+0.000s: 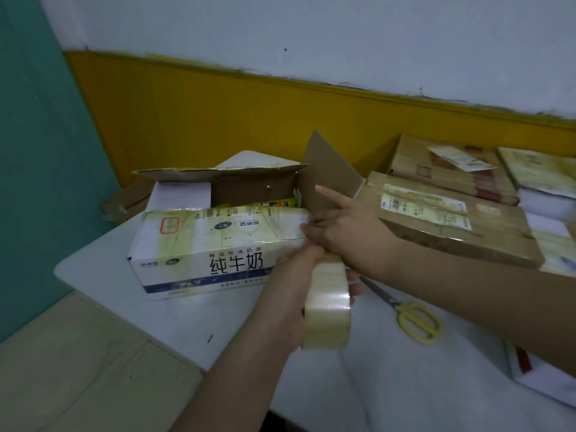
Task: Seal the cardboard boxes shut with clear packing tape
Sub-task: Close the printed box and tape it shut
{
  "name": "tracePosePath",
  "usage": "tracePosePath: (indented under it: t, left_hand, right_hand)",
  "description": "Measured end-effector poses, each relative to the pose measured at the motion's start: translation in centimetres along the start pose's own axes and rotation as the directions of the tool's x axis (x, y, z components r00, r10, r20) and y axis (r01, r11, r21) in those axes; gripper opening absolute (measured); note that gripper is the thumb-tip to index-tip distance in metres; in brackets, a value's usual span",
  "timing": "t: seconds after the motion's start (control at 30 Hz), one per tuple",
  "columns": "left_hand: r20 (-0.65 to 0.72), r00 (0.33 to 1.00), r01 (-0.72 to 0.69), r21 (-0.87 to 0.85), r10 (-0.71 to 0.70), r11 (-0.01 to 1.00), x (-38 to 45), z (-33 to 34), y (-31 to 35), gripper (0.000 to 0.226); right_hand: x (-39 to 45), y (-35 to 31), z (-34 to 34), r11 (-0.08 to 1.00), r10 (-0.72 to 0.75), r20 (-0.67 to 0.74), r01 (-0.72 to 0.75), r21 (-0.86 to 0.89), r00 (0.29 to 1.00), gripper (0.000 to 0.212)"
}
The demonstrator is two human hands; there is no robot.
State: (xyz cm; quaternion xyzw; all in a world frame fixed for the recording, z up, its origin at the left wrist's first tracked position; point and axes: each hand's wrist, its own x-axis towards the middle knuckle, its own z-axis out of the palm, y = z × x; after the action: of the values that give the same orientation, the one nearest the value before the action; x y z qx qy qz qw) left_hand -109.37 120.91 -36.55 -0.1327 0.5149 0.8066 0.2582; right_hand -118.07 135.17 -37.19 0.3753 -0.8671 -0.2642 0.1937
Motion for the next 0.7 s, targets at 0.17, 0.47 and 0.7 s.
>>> tracePosePath:
  t: [0.17,0.47,0.7]
  left_hand:
    - [0.063,0.995,0.076,-0.034,-0.074,0.997,-0.5,-0.2,0.7,0.023]
    - [0.069,0.996,0.064,-0.024,-0.062,0.998,0.1,-0.2,0.5,0.026]
    - [0.067,0.997,0.042,-0.077,-0.037,0.996,0.0,-0.1,-0.2,0.027]
  right_hand:
    - [-0.8,1.1,-0.2,0.995,-0.099,-0.102,0.095,-0.043,0.99,0.047]
    - [-12.1,-0.2,-3.6,0.802,0.348,0.691,-0.583,0.131,0.634,0.029]
    - [-13.2,-1.9,-1.1,0.71,0.275,0.746,-0.651,0.268,0.607,0.026]
